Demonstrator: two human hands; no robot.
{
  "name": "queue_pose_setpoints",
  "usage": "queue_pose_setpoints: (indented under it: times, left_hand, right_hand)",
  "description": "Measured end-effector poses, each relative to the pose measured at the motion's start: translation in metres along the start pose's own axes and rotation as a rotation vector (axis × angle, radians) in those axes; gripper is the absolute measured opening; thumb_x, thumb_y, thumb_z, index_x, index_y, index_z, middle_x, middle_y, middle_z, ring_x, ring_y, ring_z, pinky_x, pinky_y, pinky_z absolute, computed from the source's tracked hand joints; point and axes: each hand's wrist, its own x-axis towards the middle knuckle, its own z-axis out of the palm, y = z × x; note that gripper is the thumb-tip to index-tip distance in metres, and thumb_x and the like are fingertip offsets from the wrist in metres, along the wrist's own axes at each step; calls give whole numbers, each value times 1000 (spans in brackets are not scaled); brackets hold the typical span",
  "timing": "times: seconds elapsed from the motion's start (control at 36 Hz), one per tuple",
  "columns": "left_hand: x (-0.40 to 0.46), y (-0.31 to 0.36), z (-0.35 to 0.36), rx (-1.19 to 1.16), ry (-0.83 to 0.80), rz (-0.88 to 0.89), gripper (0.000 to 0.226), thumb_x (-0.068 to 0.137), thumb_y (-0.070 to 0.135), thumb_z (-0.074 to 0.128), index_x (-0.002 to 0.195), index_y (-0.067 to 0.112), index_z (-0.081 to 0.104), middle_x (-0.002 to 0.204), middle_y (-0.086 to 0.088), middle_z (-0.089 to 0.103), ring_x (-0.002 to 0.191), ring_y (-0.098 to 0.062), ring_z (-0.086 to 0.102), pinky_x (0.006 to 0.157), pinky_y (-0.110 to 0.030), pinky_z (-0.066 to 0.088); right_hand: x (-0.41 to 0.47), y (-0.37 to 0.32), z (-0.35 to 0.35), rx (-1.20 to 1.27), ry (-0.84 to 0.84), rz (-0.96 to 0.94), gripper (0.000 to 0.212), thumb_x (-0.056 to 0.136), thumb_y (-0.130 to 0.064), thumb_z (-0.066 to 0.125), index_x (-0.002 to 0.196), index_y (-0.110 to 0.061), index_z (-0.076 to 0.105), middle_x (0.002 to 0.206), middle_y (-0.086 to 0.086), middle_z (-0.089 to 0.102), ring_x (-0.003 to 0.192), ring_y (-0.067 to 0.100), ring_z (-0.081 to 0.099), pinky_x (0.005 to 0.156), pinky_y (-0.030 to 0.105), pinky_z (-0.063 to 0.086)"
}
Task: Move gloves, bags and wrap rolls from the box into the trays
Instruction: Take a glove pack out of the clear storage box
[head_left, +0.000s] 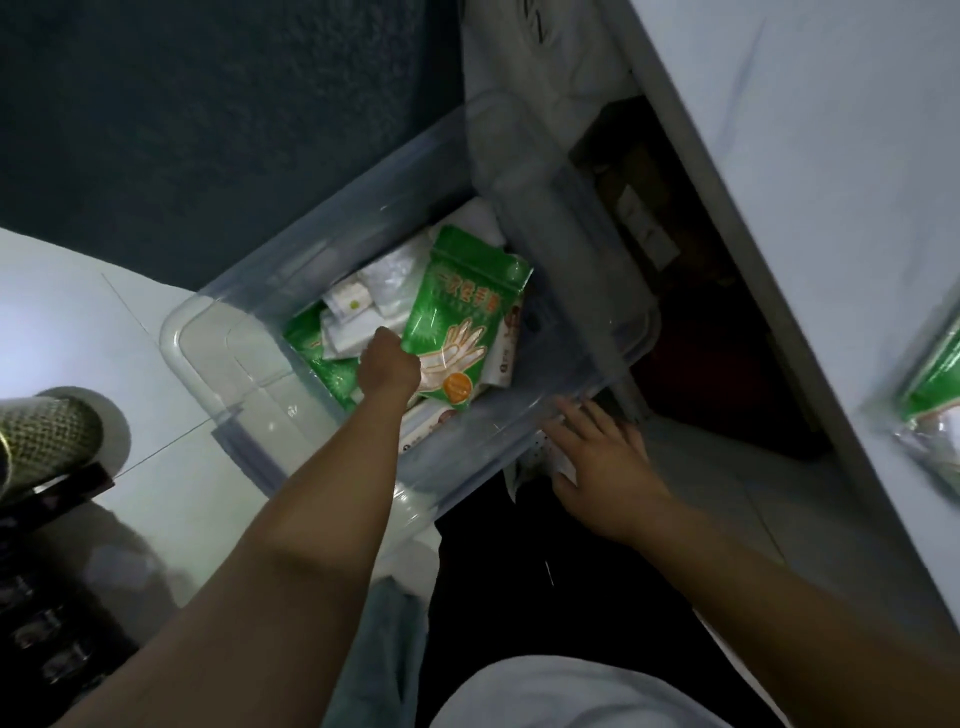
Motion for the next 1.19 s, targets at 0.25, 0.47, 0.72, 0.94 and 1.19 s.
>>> queue_pose_setpoints:
  times: [0.25, 0.47, 0.72, 0.94, 1.19]
  left_hand:
    - [-44, -2, -53, -530, -185, 10, 43, 71, -4, 74, 104, 21, 63, 101, -6, 67, 74, -19, 63, 53, -22, 48]
    - [-160, 13, -130, -905, -282, 55, 51, 75, -4, 76, 100, 39, 66, 98, -7, 77, 85, -26, 73, 63, -30, 50]
    - [-299, 75, -179, -1012, -447, 379, 67, 60, 17, 88, 121, 27, 64, 112, -15, 74, 100, -27, 72, 76, -32, 58]
    - [-347, 166, -131, -732, -497, 527, 54, 79, -9, 70, 128, 10, 58, 115, -12, 73, 109, -25, 69, 85, -29, 58]
    - [-370, 252, -80, -585, -604, 562, 41, 89, -10, 60, 126, 9, 59, 106, -11, 72, 87, -14, 71, 68, -20, 55]
  right_hand:
    - [-23, -16, -25, 376, 102, -3, 64, 90, -28, 62, 149, -22, 38, 157, 3, 35, 143, 18, 33, 116, 34, 30]
    - [-85, -18, -77, 809, 260, -71, 55, 86, -33, 70, 138, -32, 52, 134, -8, 58, 123, 10, 56, 105, 39, 47]
    - [-184, 15, -136, 1428, 340, -277, 43, 81, -16, 75, 122, -25, 66, 116, 1, 72, 98, 17, 72, 71, 32, 59]
    - [-232, 84, -141, 1566, 669, -68, 30, 86, 3, 68, 92, -26, 70, 87, 1, 66, 67, 13, 68, 56, 33, 52]
    - [-239, 171, -127, 1668, 850, 101, 31, 87, 0, 68, 110, -20, 65, 103, 13, 63, 89, 31, 70, 79, 54, 57]
